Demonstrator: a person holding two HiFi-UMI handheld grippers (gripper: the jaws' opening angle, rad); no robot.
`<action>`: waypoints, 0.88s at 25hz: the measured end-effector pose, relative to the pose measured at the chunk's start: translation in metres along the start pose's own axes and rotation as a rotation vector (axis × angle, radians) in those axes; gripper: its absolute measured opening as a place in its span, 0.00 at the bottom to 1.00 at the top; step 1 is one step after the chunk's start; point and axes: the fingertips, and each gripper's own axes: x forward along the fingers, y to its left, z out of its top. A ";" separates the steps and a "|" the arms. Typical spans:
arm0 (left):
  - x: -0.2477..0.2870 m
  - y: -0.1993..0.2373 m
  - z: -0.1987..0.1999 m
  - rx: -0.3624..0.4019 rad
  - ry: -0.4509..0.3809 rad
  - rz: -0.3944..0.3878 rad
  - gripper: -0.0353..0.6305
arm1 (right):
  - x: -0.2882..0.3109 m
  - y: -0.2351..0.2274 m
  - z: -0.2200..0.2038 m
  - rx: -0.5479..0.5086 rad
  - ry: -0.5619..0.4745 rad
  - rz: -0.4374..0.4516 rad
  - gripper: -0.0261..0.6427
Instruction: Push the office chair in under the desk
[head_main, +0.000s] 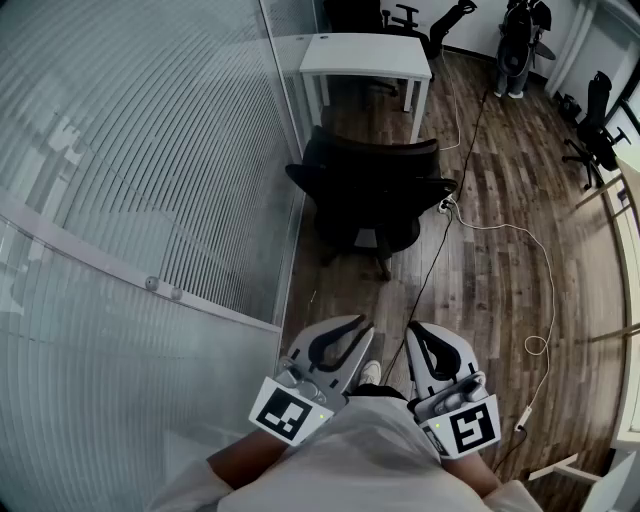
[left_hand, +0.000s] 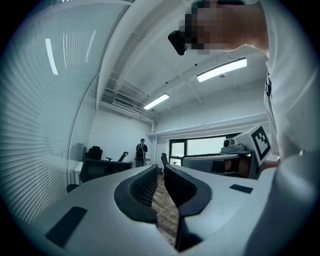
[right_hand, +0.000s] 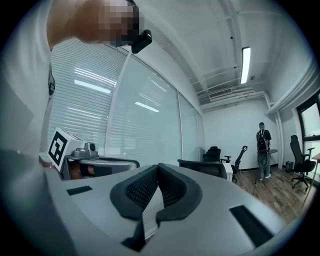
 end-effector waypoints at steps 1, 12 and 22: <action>0.000 0.001 0.000 0.001 -0.001 -0.001 0.15 | 0.000 0.000 -0.003 0.000 0.006 0.000 0.08; 0.009 0.002 -0.002 0.002 0.009 0.007 0.15 | 0.000 -0.010 -0.007 0.021 0.009 0.005 0.08; 0.035 -0.001 -0.004 0.016 0.020 0.020 0.15 | 0.000 -0.038 -0.006 0.027 -0.004 0.011 0.08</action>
